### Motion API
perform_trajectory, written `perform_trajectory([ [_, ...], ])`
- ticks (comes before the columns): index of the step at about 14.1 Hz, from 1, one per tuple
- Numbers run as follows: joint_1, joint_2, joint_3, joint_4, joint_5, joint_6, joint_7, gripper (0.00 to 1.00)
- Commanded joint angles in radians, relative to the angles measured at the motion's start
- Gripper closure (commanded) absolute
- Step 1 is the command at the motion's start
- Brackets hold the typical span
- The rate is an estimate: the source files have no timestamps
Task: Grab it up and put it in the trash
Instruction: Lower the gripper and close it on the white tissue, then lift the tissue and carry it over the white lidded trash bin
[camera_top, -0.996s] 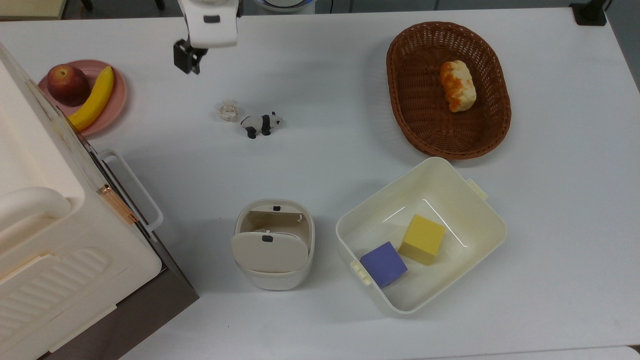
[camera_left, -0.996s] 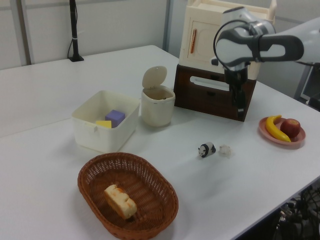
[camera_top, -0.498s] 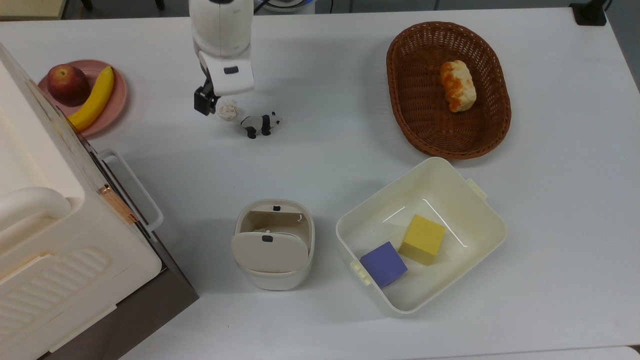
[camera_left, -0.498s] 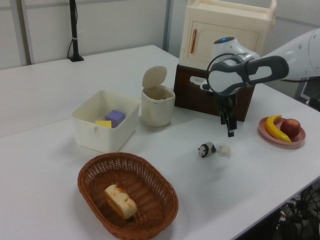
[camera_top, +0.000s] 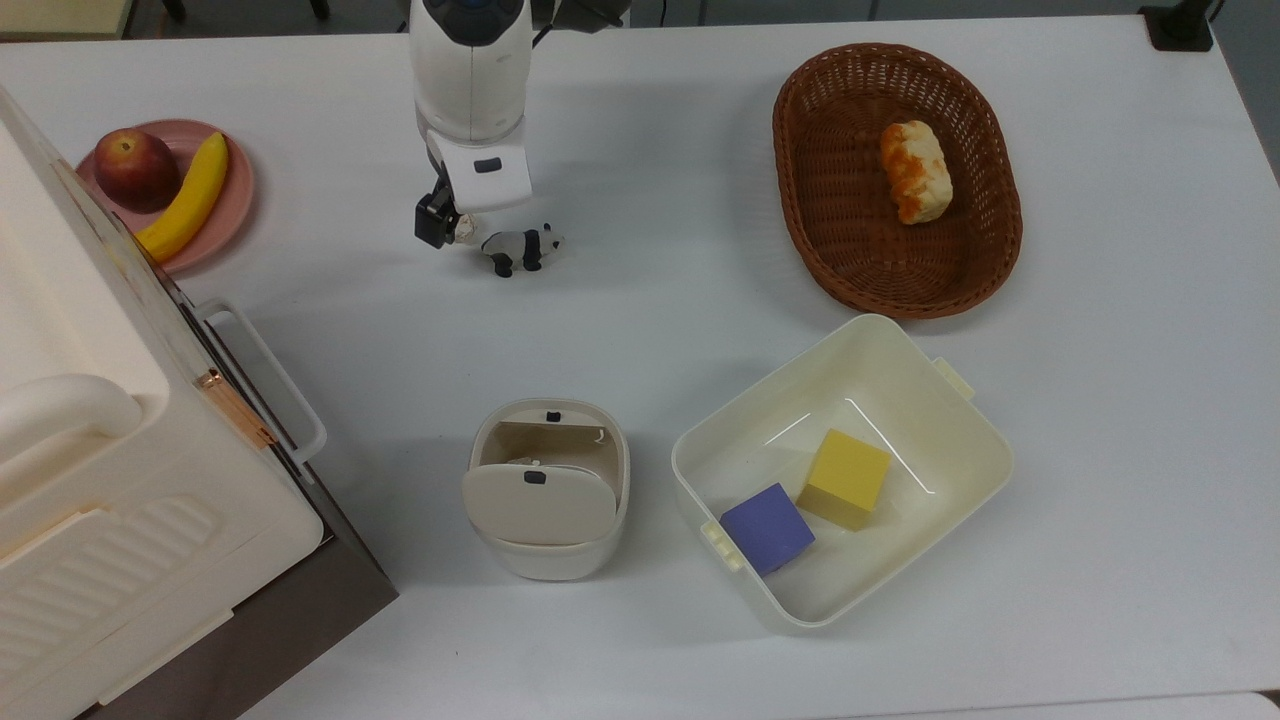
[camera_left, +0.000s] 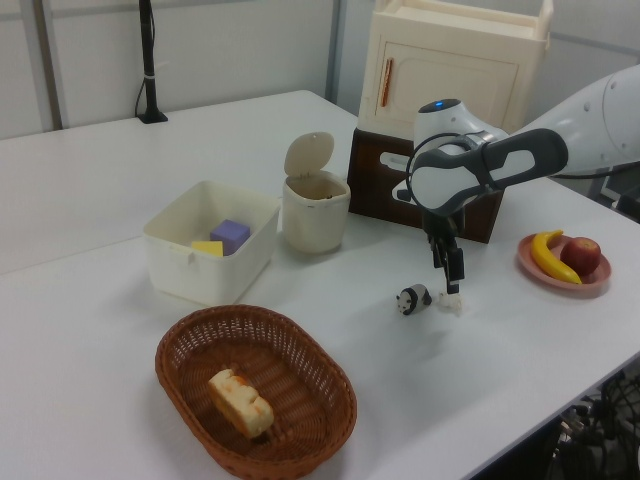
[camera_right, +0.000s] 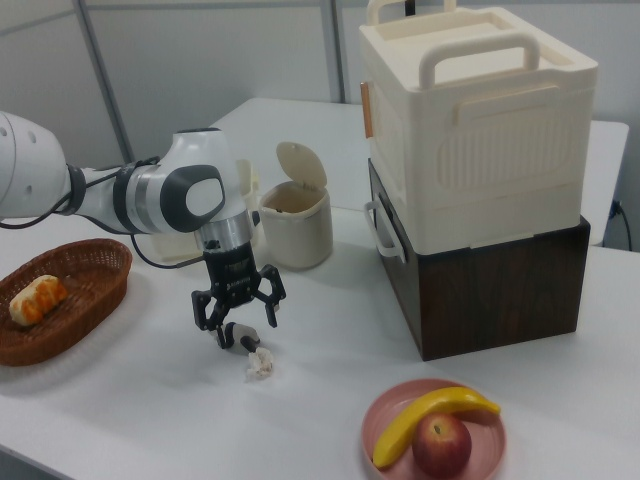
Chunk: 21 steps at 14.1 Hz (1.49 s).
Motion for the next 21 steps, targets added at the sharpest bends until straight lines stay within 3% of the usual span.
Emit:
perform_trajectory([
  [1, -0.007, 0.003, 0.008, -0.025, -0.028, 0.025, 0.020, 0.00],
  [11, -0.019, 0.061, 0.006, -0.016, -0.077, 0.031, 0.025, 0.00],
  [12, -0.019, 0.063, 0.006, -0.014, -0.082, 0.032, 0.025, 0.19],
  [13, -0.019, 0.063, 0.006, -0.014, -0.088, 0.032, 0.028, 0.56],
  [16, -0.019, 0.071, 0.006, -0.013, -0.089, 0.054, 0.060, 0.92],
  [21, -0.019, 0.071, 0.006, 0.023, -0.088, 0.052, 0.063, 1.00],
])
